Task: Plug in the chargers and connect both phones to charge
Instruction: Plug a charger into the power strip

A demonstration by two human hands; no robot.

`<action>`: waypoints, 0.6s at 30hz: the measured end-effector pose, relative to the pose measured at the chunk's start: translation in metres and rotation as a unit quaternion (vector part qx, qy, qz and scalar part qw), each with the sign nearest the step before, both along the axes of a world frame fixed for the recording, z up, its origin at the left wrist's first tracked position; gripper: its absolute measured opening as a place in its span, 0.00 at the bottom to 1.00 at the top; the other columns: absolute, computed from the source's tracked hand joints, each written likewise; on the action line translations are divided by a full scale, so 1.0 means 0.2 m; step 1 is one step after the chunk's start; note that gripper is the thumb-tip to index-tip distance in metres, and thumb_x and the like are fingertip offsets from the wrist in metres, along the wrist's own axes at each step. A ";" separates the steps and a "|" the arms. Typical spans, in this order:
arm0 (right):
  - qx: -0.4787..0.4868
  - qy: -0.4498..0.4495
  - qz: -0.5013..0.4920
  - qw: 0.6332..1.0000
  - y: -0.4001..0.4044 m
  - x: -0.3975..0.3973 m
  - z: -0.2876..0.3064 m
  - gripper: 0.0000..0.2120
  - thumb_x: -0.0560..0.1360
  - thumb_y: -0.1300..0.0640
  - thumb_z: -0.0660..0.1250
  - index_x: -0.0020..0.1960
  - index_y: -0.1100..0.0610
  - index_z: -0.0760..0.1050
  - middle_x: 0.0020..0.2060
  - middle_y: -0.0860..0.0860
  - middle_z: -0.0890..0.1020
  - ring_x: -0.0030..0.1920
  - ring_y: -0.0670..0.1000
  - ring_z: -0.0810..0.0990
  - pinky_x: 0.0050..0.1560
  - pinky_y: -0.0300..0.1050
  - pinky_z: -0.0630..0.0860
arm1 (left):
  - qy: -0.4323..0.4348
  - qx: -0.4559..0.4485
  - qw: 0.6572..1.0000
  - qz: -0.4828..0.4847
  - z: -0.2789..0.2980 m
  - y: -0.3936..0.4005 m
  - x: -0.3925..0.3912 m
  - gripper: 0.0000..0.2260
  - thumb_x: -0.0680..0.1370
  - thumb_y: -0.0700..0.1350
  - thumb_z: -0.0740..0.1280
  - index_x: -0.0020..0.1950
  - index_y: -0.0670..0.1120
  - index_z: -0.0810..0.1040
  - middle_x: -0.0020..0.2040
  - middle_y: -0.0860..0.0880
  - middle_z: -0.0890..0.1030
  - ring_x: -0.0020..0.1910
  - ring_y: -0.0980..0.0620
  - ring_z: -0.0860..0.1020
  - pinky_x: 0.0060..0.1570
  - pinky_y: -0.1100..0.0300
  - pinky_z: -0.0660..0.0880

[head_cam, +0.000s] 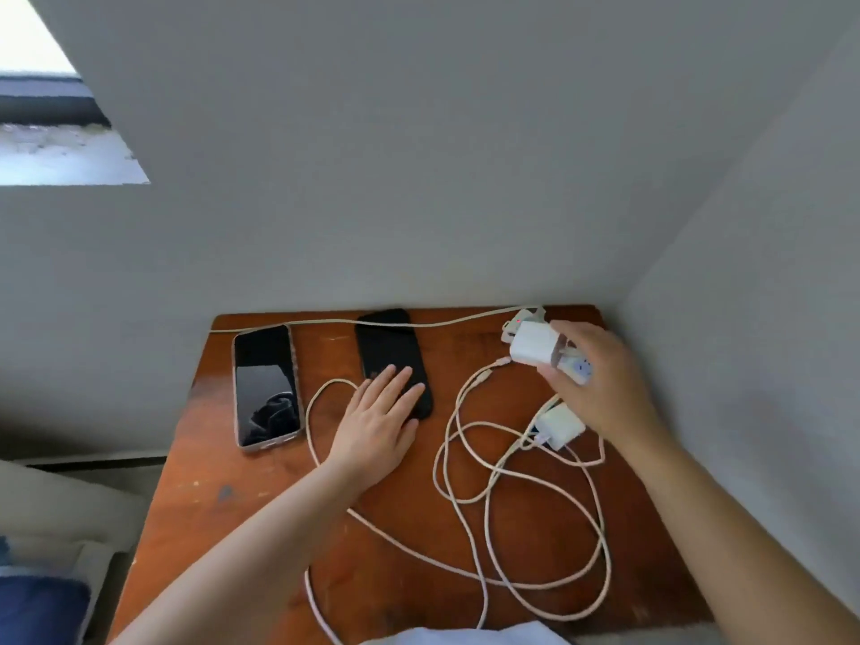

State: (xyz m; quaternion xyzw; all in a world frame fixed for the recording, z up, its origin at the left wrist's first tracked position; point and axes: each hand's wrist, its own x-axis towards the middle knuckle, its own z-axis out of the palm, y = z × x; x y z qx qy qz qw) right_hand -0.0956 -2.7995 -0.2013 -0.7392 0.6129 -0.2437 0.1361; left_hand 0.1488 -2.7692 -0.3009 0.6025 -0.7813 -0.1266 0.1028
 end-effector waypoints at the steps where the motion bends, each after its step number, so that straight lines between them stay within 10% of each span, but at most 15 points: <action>1: 0.006 0.003 -0.025 1.000 -0.03 -0.07 0.01 0.22 0.68 0.64 0.73 0.60 0.64 0.74 0.56 0.62 0.79 0.56 0.62 0.77 0.53 0.44 0.67 | -0.005 0.004 1.000 -0.010 0.00 -0.04 -0.04 0.21 0.80 0.52 0.52 0.72 0.52 0.55 0.76 0.50 0.52 0.74 0.51 0.43 0.68 0.57 0.36; 18: 0.151 0.120 -0.086 0.977 -0.33 -0.30 -0.17 0.24 0.73 0.57 0.69 0.67 0.56 0.67 0.64 0.55 0.75 0.63 0.56 0.73 0.61 0.52 0.71 | -0.083 0.042 0.996 -0.004 -0.15 -0.14 -0.13 0.23 0.79 0.57 0.47 0.73 0.52 0.52 0.76 0.50 0.51 0.75 0.49 0.44 0.68 0.52 0.34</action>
